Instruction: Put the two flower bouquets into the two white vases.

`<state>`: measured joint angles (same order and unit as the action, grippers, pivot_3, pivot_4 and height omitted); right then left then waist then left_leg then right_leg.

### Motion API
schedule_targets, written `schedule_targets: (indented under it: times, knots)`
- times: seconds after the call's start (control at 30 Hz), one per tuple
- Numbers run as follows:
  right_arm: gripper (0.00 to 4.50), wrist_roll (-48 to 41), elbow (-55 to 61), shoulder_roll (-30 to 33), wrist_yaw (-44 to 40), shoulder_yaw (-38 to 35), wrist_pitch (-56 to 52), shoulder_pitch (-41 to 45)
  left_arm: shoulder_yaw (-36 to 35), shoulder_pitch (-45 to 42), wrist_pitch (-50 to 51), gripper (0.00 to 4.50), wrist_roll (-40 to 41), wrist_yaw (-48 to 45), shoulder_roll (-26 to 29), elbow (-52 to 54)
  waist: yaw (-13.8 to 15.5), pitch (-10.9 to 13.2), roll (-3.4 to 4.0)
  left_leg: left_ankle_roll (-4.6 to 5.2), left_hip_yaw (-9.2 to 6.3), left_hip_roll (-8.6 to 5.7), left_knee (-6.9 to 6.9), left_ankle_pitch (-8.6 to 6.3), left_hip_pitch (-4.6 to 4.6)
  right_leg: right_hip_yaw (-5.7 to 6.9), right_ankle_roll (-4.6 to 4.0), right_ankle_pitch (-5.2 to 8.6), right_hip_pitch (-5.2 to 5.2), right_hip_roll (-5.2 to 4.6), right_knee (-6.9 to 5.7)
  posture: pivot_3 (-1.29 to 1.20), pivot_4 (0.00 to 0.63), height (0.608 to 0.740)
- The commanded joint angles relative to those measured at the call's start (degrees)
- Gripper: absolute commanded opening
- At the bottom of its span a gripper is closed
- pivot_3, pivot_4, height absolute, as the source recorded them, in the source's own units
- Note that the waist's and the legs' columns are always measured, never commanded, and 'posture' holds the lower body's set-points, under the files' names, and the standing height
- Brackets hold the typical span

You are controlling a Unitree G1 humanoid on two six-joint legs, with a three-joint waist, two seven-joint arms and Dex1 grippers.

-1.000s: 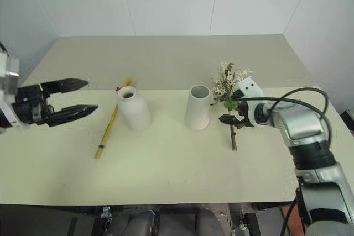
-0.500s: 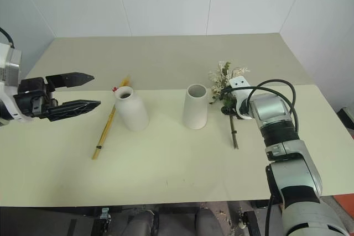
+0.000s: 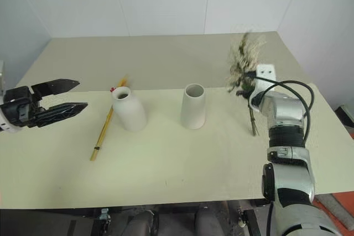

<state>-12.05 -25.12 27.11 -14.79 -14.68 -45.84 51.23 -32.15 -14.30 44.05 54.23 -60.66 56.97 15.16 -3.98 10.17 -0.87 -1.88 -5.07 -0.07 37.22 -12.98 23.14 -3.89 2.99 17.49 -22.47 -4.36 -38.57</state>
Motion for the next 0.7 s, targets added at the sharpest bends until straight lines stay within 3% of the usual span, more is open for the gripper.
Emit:
schedule_targets:
  times: [0.03,0.3,0.7]
  knots:
    - [0.21,-8.5,10.2,-1.8,-3.4,-7.3,6.2,0.5,-3.6,0.1,0.1,4.50,2.7,-0.7,0.6,1.1,-0.1,0.0,0.00,0.00,0.01,0.01,-0.01,0.00,-0.01,-0.01,0.00,0.00,0.00,0.01,0.00,0.00,0.150,0.740]
    - [0.21,-20.2,21.3,-6.5,-10.0,-8.8,9.9,2.2,-2.1,-2.7,-0.2,4.50,3.7,-2.4,2.0,-0.8,0.0,0.0,0.01,0.00,0.03,0.01,-0.01,0.00,-0.07,-0.03,0.00,0.00,0.02,0.00,-0.05,0.00,0.150,0.740]
    - [0.21,-30.3,29.7,-11.2,-10.1,-7.1,9.6,4.5,-0.4,-4.2,-0.6,4.50,2.3,-3.4,2.4,-1.8,0.0,0.0,0.03,0.00,0.03,0.02,-0.03,0.00,-0.09,-0.03,0.00,0.00,-0.01,0.00,-0.11,0.00,0.150,0.740]
